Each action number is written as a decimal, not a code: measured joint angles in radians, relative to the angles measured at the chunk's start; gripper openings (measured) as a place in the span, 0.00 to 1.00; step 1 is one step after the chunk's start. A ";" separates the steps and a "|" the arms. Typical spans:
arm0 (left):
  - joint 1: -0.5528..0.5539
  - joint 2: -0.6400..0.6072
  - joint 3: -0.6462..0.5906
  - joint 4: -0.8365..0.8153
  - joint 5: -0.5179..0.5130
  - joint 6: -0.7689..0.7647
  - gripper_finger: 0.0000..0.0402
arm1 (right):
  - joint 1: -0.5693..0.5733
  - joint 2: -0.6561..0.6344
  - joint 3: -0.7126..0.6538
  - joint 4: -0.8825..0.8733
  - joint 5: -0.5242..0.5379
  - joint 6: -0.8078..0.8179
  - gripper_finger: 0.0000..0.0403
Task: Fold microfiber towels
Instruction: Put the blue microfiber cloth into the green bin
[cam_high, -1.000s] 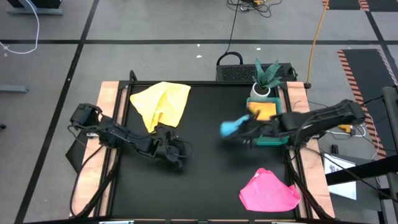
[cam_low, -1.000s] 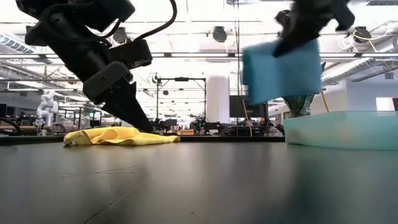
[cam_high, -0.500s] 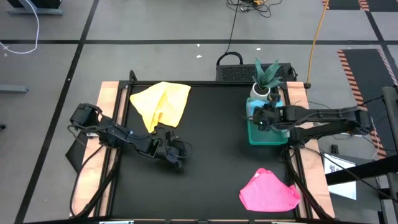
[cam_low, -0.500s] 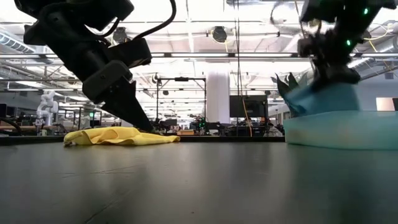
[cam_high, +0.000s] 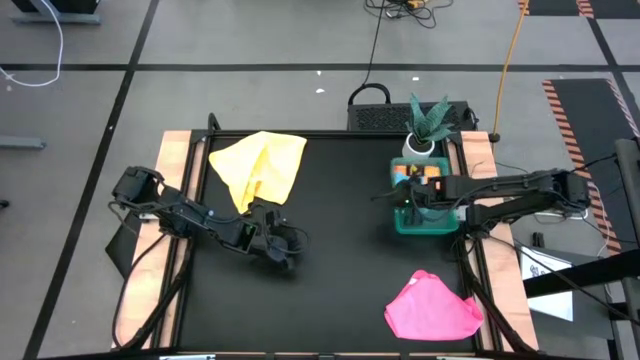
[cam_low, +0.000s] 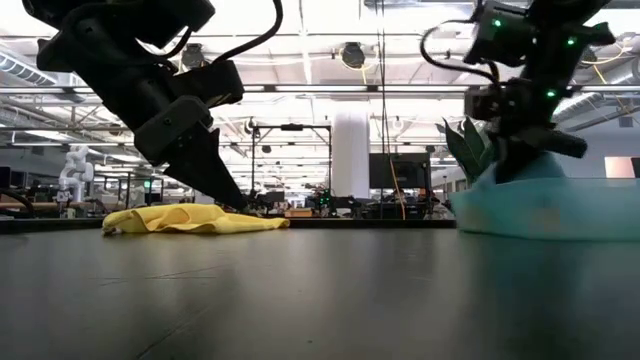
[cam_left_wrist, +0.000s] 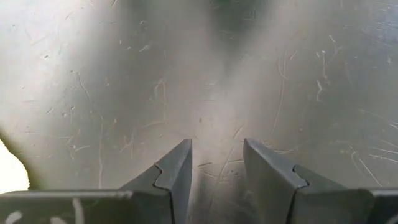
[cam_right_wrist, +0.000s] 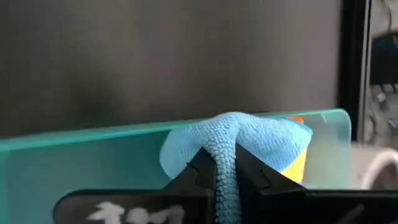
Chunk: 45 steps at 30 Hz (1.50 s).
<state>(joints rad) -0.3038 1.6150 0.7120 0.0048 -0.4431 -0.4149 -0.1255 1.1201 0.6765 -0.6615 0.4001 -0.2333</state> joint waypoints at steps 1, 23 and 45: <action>0.000 0.000 0.000 0.000 0.000 0.000 0.36 | 0.003 0.009 0.000 0.048 -0.010 0.000 0.02; 0.000 0.000 0.000 -0.009 -0.001 -0.002 0.36 | 0.003 0.116 0.051 0.555 0.221 -0.370 0.02; 0.000 0.000 0.000 -0.009 -0.001 0.001 0.36 | 0.168 0.122 -0.206 0.537 -0.060 -0.590 0.02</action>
<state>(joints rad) -0.3037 1.6150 0.7120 -0.0040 -0.4442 -0.4137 0.0422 1.2421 0.4709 -0.1246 0.3403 -0.8234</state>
